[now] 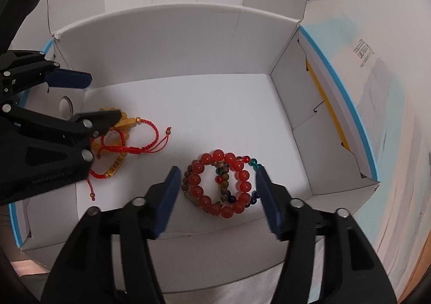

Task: Organize jewelry
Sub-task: 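Lower both bracelets onto the box floor and open both tools, then withdraw both tools from the box toward the white bead bracelet and pearl strand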

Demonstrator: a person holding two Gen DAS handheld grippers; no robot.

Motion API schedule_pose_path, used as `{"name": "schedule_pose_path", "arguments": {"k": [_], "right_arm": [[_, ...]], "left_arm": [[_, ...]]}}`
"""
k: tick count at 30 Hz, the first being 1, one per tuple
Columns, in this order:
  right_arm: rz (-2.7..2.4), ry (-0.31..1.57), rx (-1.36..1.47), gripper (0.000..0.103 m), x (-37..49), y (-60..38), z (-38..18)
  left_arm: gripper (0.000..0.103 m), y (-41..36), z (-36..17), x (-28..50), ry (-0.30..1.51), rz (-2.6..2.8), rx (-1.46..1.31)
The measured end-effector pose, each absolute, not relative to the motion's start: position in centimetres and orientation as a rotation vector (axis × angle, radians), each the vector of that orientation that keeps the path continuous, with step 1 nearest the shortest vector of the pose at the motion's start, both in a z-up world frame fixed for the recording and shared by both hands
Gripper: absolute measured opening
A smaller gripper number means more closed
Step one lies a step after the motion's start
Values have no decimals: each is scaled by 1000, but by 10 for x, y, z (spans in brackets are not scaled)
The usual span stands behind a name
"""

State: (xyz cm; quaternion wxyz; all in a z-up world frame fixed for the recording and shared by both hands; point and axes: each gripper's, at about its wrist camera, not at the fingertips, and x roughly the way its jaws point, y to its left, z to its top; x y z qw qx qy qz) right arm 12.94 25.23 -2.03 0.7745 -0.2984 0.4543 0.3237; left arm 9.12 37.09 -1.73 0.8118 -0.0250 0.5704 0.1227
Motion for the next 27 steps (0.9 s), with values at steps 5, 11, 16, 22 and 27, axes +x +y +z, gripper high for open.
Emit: {"name": "schedule_pose_path", "arguments": {"k": [5, 11, 16, 22, 27], "right_arm": [[709, 947, -646, 79, 123, 249, -12], [713, 890, -628, 96, 118, 243, 3], [715, 892, -616, 96, 116, 240, 11], [701, 877, -591, 96, 111, 229, 19], [667, 879, -556, 96, 108, 215, 29]], "left_arm": [[89, 369, 3, 86, 1157, 288, -52], [97, 372, 18, 88, 1124, 294, -61], [97, 370, 25, 86, 1103, 283, -76], [97, 360, 41, 79, 1068, 271, -78], [97, 345, 58, 77, 1020, 270, -64]]}}
